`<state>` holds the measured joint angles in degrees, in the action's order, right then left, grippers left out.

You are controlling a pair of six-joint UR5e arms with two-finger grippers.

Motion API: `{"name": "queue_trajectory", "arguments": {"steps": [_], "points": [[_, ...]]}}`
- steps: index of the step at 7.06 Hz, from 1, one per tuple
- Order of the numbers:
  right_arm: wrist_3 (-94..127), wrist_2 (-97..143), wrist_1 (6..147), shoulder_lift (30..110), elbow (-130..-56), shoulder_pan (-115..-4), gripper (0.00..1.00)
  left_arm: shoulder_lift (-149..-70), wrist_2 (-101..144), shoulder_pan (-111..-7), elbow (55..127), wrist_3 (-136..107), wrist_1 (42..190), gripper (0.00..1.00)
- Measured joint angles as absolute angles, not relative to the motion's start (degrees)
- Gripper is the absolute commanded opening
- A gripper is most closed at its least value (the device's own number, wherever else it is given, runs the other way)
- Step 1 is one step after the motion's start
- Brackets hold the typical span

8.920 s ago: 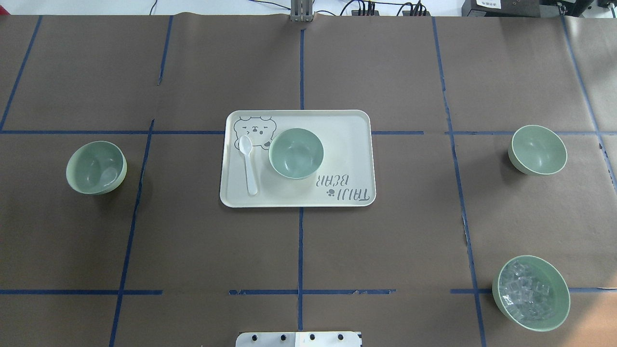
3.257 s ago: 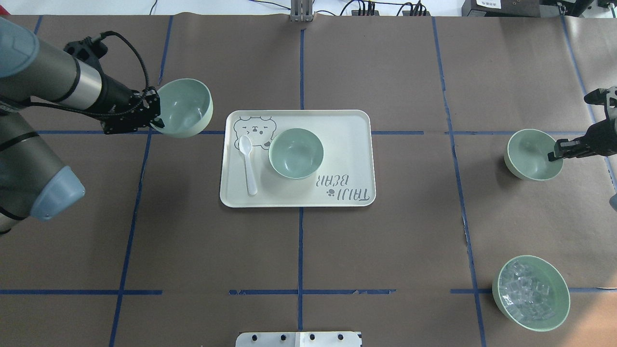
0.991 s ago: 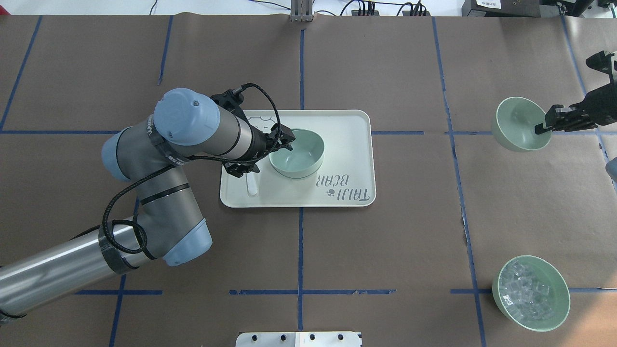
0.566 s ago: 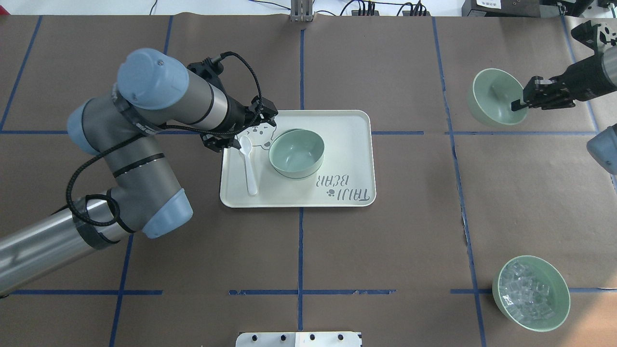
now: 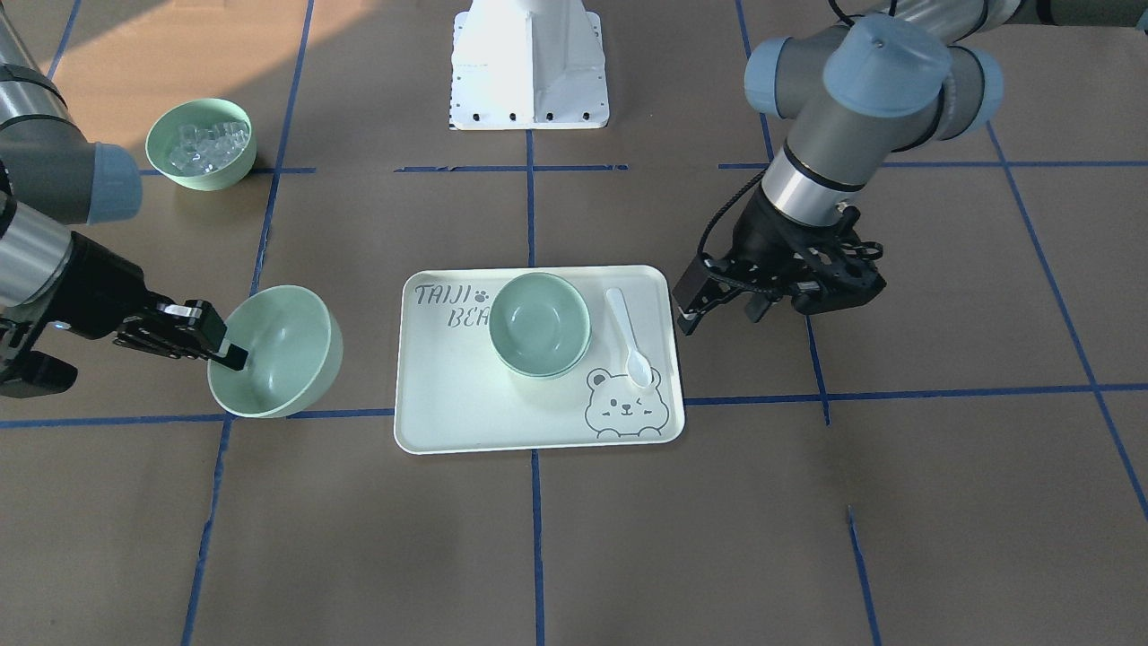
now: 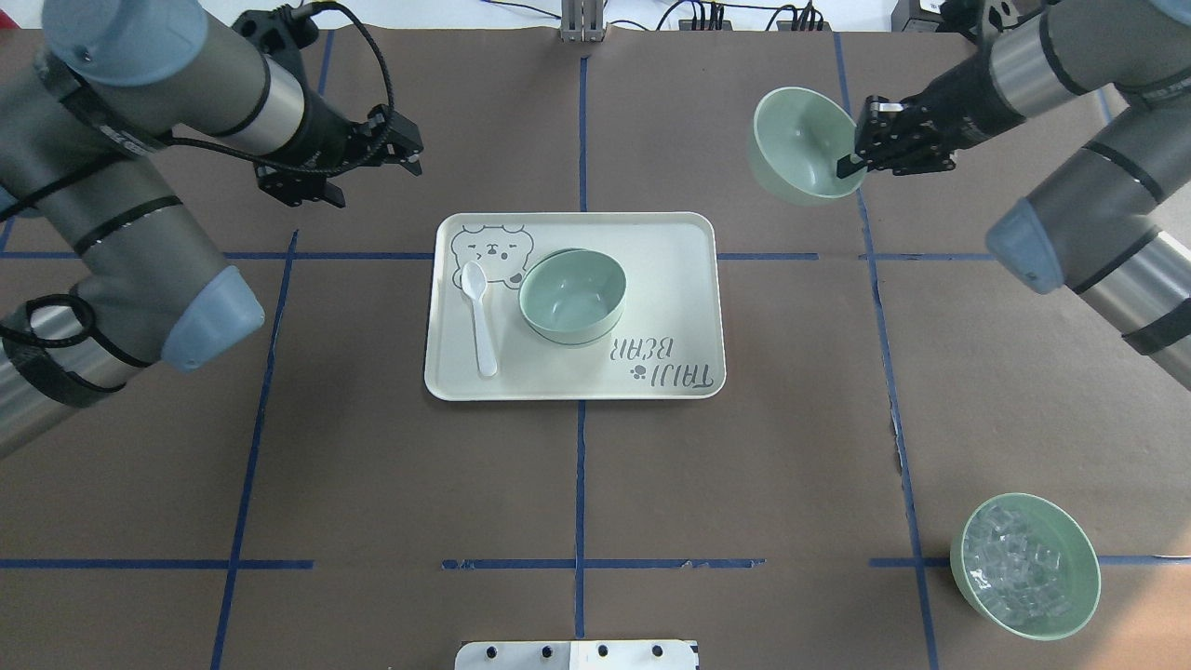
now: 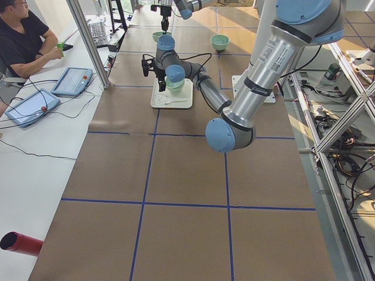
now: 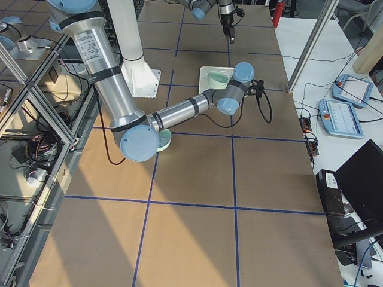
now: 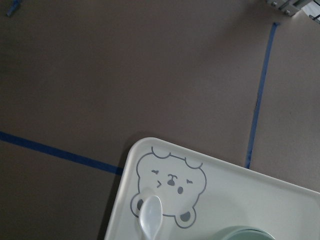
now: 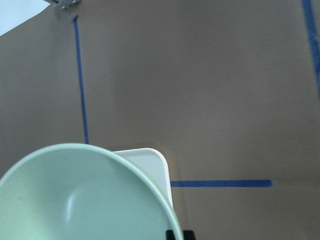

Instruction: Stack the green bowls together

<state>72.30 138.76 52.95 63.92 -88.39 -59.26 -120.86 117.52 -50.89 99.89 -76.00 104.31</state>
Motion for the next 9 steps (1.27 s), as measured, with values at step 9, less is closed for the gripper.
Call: {"name": "queue_trajectory", "arguments": {"steps": [9], "points": [[72.47, 116.83, 75.38, 46.43, -87.1, -37.84, 0.0, -109.21, 122.15, -66.55, 100.29, -47.38, 103.37, 1.0]]}}
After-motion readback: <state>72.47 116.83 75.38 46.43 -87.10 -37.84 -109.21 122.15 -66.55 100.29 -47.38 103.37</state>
